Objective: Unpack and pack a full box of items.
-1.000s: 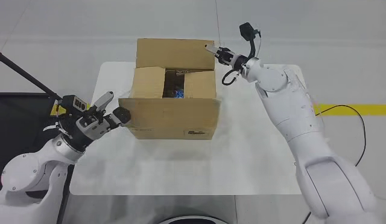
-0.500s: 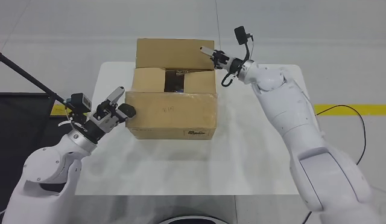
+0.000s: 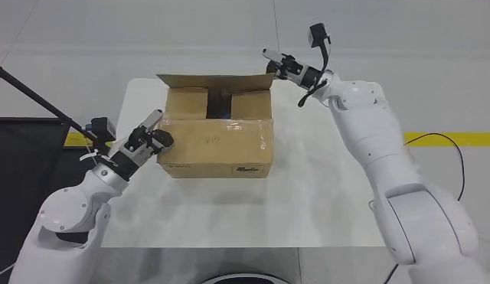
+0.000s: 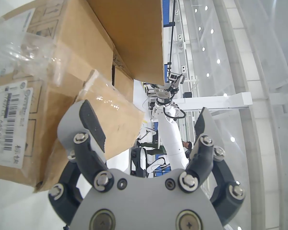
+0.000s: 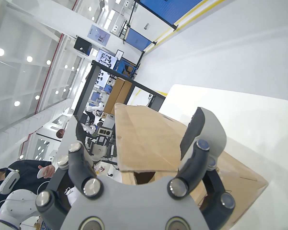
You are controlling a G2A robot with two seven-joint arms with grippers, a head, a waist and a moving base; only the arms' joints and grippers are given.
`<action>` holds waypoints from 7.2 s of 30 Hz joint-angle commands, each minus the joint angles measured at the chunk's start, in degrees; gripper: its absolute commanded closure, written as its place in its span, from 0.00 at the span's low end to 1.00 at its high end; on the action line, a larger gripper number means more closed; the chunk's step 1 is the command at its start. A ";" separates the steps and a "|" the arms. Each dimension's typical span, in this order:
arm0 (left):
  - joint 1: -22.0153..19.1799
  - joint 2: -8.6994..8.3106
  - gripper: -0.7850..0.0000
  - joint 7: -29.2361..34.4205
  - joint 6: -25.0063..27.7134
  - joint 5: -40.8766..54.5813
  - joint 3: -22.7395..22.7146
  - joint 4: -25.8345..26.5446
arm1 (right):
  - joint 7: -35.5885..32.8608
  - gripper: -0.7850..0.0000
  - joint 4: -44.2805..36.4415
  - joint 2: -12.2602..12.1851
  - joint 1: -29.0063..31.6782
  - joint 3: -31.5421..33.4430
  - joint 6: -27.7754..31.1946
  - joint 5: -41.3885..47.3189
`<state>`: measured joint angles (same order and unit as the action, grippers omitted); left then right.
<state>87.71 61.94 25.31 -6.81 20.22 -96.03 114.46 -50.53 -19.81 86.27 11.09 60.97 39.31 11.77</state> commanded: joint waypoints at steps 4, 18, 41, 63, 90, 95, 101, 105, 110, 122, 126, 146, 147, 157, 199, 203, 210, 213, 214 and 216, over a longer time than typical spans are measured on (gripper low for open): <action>0.03 0.07 0.00 -0.25 0.12 -0.36 0.33 0.49 | -6.00 0.00 -1.91 -0.94 1.02 1.74 0.56 3.33; -1.63 0.35 0.00 -2.82 -1.80 -3.96 3.30 1.64 | -22.54 0.00 -10.23 -2.93 5.07 4.15 -9.08 11.05; -8.13 1.32 0.00 -9.29 -6.01 -10.63 10.75 -1.36 | -25.32 0.00 -24.23 -5.23 14.23 4.90 -22.64 11.38; -3.41 1.92 0.00 -13.71 -1.25 2.38 -1.78 0.75 | -21.64 0.00 -23.88 -5.94 16.99 3.20 -24.81 9.62; 1.29 2.98 0.00 -17.74 -1.50 10.58 -3.55 -9.40 | -20.51 0.00 -23.21 -5.84 16.38 2.22 -24.47 8.60; 2.04 3.45 0.00 -16.27 1.48 12.27 -1.47 -14.12 | -20.51 0.00 -23.21 -5.84 16.38 2.22 -24.47 8.60; 1.19 3.87 0.00 -16.61 2.49 13.19 -0.05 -17.71 | -20.51 0.00 -23.21 -5.84 16.38 2.22 -24.47 8.60; -2.29 4.33 0.00 -20.08 2.05 14.05 1.54 -20.51 | -20.51 0.00 -23.21 -5.84 16.38 2.22 -24.47 8.60; -8.23 4.97 0.00 -24.18 0.12 15.39 3.92 -25.44 | -20.51 0.00 -23.21 -5.84 16.38 2.22 -24.47 8.60; -11.89 5.77 0.00 -30.51 5.97 17.31 1.52 -25.26 | -20.51 0.00 -23.21 -5.84 16.38 2.22 -24.47 8.60; -9.93 5.90 0.00 -31.96 10.82 15.44 -0.28 -21.00 | -20.51 0.00 -23.21 -5.84 16.38 2.22 -24.47 8.60; -9.82 6.82 0.00 -35.19 11.28 7.58 0.50 -8.22 | -20.51 0.00 -23.21 -5.84 16.38 2.22 -24.47 8.60; -9.88 6.88 0.00 -35.20 11.15 7.39 0.72 -8.03 | -20.51 0.00 -23.21 -5.84 16.38 2.22 -24.47 8.60; -9.44 7.34 0.00 -33.16 9.61 7.70 1.61 -5.54 | -20.51 0.00 -23.21 -5.84 16.38 2.22 -24.47 8.60; -9.00 8.65 0.00 -21.81 1.96 22.09 3.70 -3.81 | -20.51 0.00 -23.21 -5.84 16.38 2.22 -24.47 8.60; -9.44 8.81 0.00 -21.92 1.64 21.29 5.25 -3.38 | -19.68 0.00 -23.65 -5.85 16.81 2.27 -24.56 8.62; -10.24 9.12 0.00 -22.56 1.18 20.12 7.70 -2.25 | -16.82 0.00 -29.31 -6.90 20.14 4.91 -24.20 9.91; -10.82 9.27 0.00 -22.96 0.98 19.50 8.91 -2.13 | -16.61 0.00 -30.86 -7.36 21.06 6.00 -24.15 10.41; -11.04 9.32 0.00 -23.08 0.91 19.20 9.34 -2.13 | -16.61 0.00 -31.37 -7.50 21.34 6.35 -23.99 10.63; -11.51 9.44 0.00 -23.50 0.74 18.77 10.19 -2.21 | -16.74 0.00 -32.30 -7.81 21.94 7.15 -23.47 11.15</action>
<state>76.40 71.33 2.00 -5.99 39.18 -86.23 112.29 -67.16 -51.76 78.58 32.80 67.79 15.62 22.70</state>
